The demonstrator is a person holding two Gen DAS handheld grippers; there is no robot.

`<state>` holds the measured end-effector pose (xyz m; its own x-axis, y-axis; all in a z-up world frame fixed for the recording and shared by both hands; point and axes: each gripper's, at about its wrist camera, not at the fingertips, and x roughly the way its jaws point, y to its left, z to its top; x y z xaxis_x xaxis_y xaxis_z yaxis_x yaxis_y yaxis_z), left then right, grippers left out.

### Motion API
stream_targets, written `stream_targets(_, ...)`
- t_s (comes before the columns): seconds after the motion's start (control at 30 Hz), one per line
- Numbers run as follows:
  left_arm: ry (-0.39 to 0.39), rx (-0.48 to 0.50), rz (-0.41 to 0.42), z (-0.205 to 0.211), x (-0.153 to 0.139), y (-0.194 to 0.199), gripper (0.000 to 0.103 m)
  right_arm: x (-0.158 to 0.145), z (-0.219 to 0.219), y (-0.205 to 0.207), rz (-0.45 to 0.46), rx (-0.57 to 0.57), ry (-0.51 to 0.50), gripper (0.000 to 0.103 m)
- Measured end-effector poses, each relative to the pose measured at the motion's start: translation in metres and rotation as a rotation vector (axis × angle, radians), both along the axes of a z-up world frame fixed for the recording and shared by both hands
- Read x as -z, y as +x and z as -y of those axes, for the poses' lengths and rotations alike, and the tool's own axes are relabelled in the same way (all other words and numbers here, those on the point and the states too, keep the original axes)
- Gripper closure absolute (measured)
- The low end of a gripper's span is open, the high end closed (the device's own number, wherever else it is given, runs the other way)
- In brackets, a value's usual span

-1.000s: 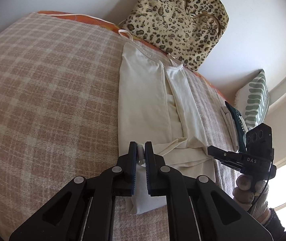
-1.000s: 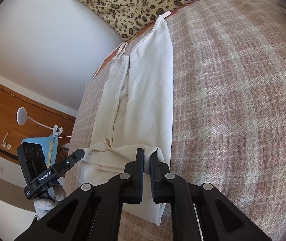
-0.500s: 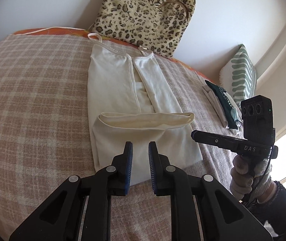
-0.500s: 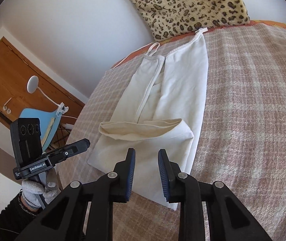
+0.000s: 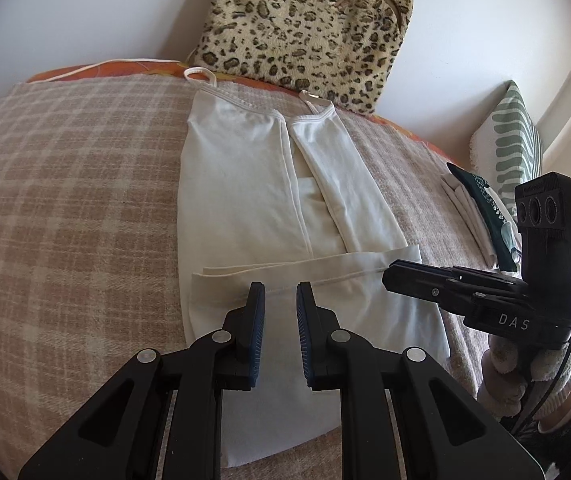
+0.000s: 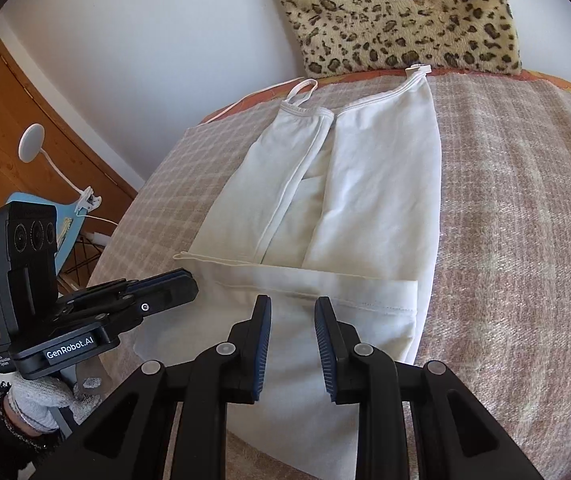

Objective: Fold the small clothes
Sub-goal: 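Press the folded hem flat with both grippers, then open and withdraw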

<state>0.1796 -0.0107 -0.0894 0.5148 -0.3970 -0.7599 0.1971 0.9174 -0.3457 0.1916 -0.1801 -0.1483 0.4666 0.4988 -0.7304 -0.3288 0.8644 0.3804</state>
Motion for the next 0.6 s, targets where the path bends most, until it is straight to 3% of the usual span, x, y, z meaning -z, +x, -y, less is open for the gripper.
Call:
stream_targets(0.4, 0.246, -0.012, 0.069, 0.005, 0.004, -0.004, 0.089, -0.002, 0.011, -0.004, 0.053, 0.062, -0.135, 0.082)
stream_targets(0.6, 0.280, -0.015, 0.101, 0.003, -0.001, -0.010, 0.089, -0.008, 0.012, -0.010, 0.087, 0.075, -0.188, 0.081)
